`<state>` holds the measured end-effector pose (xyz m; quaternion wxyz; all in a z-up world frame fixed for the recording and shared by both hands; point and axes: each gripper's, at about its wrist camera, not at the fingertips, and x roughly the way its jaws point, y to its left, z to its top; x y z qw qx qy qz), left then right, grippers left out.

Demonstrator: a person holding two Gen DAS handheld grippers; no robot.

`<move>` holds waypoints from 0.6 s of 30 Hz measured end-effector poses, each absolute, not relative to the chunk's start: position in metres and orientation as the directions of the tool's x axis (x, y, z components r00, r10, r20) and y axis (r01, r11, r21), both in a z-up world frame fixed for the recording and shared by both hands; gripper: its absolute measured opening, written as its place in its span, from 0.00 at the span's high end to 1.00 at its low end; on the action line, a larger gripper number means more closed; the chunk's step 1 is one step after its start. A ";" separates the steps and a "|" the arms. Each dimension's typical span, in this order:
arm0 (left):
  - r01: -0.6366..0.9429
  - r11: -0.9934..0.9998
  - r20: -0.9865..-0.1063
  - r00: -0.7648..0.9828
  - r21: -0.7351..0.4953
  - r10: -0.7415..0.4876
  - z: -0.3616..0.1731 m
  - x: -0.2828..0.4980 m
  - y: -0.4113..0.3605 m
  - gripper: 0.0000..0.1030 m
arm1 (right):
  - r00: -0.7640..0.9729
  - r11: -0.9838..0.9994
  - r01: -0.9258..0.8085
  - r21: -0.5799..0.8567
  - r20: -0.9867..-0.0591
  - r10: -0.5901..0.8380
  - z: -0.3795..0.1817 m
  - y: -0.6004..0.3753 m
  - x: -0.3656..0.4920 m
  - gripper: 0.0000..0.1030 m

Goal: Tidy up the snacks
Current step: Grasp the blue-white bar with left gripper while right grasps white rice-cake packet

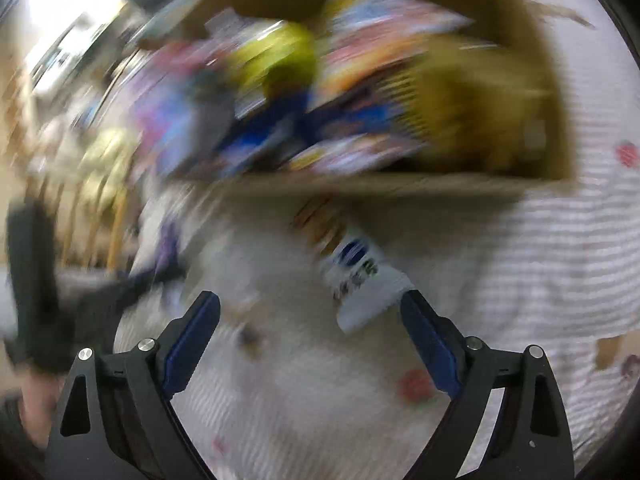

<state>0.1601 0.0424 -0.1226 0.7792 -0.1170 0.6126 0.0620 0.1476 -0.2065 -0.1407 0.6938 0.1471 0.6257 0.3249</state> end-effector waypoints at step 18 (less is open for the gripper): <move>-0.198 0.979 -0.962 0.273 -0.037 0.019 -0.119 0.157 0.033 0.87 | 0.135 0.897 -0.308 0.318 -0.918 0.372 -0.173 -0.158 0.160 0.25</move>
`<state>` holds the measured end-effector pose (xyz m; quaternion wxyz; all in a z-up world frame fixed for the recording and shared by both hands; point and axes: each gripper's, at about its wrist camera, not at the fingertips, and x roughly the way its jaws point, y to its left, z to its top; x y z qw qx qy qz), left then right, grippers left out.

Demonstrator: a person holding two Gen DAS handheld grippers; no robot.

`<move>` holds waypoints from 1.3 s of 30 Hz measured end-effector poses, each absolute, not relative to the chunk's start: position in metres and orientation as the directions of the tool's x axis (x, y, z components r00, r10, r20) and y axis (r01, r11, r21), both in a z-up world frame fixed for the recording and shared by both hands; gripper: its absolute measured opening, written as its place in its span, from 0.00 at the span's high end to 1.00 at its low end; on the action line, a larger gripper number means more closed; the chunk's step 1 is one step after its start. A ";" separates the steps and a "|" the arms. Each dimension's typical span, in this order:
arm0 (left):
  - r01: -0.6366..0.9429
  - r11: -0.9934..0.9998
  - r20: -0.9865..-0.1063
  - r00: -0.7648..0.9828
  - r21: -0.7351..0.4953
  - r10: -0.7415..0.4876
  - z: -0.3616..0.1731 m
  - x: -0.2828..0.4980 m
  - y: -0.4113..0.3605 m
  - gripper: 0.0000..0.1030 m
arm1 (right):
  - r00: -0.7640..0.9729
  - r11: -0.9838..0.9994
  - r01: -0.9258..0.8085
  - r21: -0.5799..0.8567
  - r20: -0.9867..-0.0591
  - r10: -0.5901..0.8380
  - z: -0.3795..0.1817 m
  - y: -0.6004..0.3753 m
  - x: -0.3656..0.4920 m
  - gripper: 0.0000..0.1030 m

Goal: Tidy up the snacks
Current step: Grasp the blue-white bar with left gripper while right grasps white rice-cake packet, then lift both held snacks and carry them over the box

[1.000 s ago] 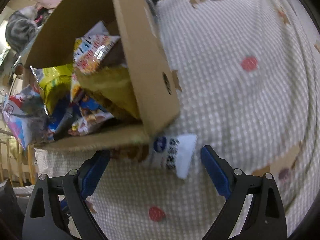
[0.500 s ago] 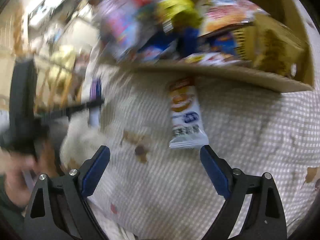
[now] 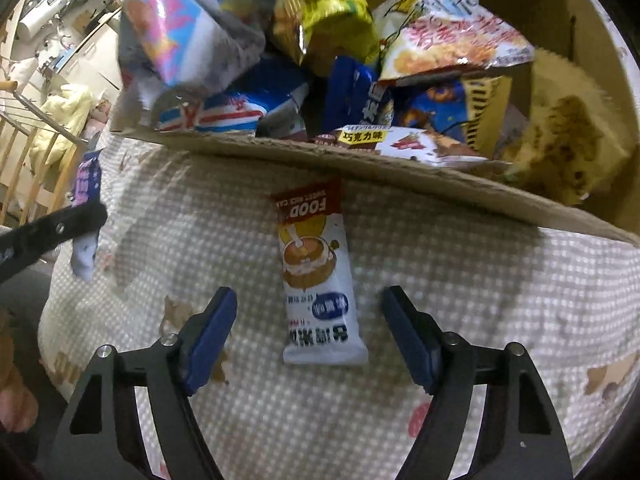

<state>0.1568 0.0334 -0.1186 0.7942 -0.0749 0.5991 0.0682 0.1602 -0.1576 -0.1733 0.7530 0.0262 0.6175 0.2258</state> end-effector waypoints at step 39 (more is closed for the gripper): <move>-0.084 0.996 -0.949 0.312 0.018 0.043 -0.114 0.133 0.003 0.87 | 0.219 0.846 -0.291 0.447 -0.830 0.513 -0.088 -0.207 0.091 0.67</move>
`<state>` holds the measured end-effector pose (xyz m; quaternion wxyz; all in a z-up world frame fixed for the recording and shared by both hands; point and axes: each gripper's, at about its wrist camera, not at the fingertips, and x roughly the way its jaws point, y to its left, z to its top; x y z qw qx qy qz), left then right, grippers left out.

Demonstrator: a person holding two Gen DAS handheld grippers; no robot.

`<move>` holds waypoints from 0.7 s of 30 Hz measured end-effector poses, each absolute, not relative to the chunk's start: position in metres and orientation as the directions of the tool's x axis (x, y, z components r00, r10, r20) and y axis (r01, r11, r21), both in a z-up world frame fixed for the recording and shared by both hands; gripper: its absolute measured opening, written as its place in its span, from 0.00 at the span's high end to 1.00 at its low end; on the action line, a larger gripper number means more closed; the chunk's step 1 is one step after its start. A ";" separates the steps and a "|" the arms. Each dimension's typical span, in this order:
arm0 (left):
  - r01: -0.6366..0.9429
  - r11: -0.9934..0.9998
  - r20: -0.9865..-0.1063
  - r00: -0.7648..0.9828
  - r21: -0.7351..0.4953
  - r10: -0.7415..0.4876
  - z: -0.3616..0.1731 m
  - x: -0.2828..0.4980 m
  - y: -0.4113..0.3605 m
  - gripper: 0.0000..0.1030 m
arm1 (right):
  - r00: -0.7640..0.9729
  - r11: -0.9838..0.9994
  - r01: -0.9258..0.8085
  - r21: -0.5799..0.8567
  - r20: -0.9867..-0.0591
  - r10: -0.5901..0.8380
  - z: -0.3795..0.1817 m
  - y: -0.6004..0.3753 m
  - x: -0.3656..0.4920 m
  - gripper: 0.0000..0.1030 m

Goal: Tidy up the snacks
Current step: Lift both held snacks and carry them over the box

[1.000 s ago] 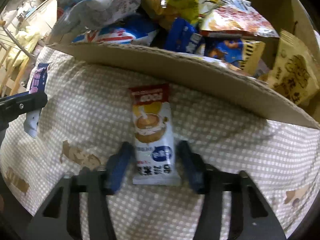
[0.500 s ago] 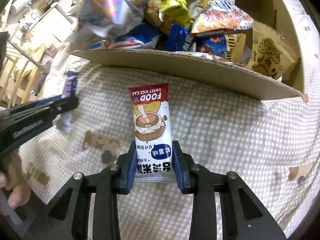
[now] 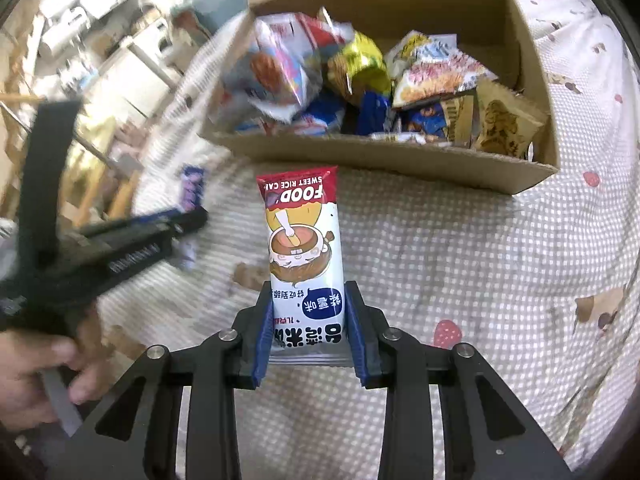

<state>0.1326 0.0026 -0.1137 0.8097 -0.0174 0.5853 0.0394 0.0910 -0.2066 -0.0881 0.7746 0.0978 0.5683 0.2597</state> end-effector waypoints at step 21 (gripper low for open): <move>-0.009 1.000 -0.837 0.547 -0.017 -0.009 -0.002 0.188 -0.024 0.87 | 0.558 0.785 -0.187 0.590 -0.594 0.579 -0.022 -0.282 0.138 0.67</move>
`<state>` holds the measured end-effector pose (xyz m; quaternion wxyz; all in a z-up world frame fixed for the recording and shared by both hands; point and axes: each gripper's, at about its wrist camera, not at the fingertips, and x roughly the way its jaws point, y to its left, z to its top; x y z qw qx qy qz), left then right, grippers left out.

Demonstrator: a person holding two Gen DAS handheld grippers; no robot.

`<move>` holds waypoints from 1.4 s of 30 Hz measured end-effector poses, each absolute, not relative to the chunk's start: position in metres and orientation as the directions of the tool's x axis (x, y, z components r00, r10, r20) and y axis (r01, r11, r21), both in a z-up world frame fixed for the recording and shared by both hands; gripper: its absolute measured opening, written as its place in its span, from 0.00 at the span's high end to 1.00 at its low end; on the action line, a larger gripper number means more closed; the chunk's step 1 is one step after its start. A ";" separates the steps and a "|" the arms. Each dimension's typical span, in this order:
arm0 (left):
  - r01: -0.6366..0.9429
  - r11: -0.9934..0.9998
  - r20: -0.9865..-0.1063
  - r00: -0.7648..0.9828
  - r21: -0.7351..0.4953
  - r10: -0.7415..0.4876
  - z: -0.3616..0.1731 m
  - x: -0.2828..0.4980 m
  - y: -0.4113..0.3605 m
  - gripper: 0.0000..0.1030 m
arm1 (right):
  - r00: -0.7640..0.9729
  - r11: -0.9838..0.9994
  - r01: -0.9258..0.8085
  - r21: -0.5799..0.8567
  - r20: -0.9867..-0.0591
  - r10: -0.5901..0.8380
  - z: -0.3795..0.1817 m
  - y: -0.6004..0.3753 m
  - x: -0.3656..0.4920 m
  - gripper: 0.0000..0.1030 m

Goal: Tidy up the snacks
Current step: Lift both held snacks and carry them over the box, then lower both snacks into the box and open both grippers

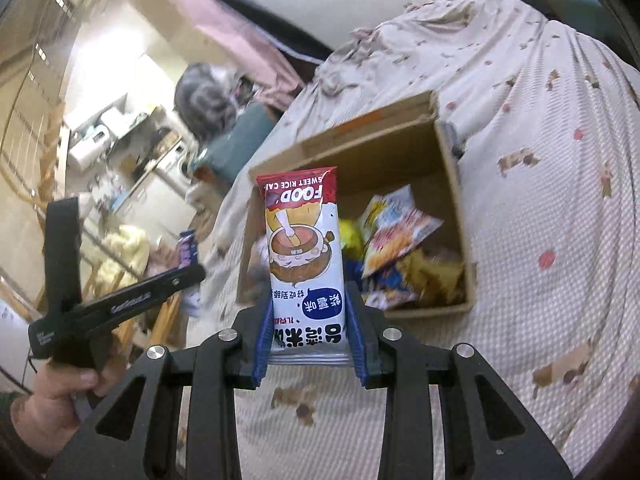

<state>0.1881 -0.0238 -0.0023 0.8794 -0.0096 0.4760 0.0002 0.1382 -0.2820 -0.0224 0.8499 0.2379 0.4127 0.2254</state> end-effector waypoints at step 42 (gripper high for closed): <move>0.075 0.996 -0.866 0.495 -0.039 -0.071 -0.025 0.288 -0.102 0.37 | 0.514 0.809 -0.066 0.584 -0.675 0.529 -0.069 -0.307 0.217 0.36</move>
